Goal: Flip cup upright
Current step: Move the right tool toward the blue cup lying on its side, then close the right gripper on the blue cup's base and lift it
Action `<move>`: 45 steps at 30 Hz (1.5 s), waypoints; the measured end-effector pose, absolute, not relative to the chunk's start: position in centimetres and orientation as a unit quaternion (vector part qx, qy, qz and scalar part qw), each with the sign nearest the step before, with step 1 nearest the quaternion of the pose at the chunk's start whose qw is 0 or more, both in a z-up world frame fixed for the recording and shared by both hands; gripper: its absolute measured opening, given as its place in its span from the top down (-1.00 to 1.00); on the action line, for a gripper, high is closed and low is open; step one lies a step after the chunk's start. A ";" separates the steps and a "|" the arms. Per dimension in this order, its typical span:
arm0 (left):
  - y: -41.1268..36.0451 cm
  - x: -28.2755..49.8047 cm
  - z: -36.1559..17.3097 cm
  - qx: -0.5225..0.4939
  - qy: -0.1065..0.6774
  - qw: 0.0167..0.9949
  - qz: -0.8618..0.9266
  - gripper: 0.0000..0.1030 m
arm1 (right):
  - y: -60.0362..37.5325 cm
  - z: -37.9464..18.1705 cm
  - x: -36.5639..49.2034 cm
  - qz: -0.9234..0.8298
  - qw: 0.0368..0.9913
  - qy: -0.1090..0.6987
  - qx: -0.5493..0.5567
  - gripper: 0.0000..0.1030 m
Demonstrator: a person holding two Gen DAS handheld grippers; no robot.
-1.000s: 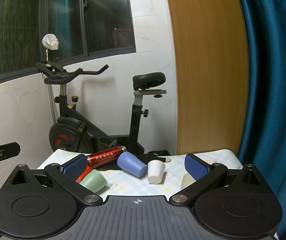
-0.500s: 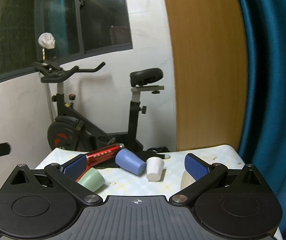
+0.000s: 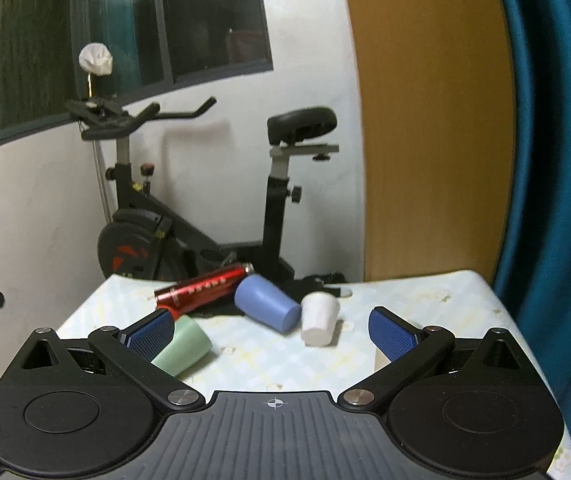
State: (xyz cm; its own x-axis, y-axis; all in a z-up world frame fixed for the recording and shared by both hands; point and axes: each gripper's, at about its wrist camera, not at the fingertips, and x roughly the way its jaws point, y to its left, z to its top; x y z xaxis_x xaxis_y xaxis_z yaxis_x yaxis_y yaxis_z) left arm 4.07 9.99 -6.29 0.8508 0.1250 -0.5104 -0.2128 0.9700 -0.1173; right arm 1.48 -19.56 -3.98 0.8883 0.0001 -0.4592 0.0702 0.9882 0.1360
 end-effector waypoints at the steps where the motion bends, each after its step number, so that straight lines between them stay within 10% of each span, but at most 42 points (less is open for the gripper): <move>1: 10.1 4.2 -6.7 -0.086 0.267 0.956 0.087 -0.97 | -19.5 -4.3 1.8 -0.020 0.968 0.241 0.074 -0.99; 20: 9.0 10.5 -6.3 -0.103 0.261 0.952 0.120 -0.99 | -19.8 -7.4 15.3 0.089 0.950 0.297 -0.021 -0.97; 45: 10.9 15.2 -10.6 -0.146 0.319 0.929 0.121 -0.98 | -15.5 -22.3 37.5 0.129 0.858 0.471 -0.160 -0.27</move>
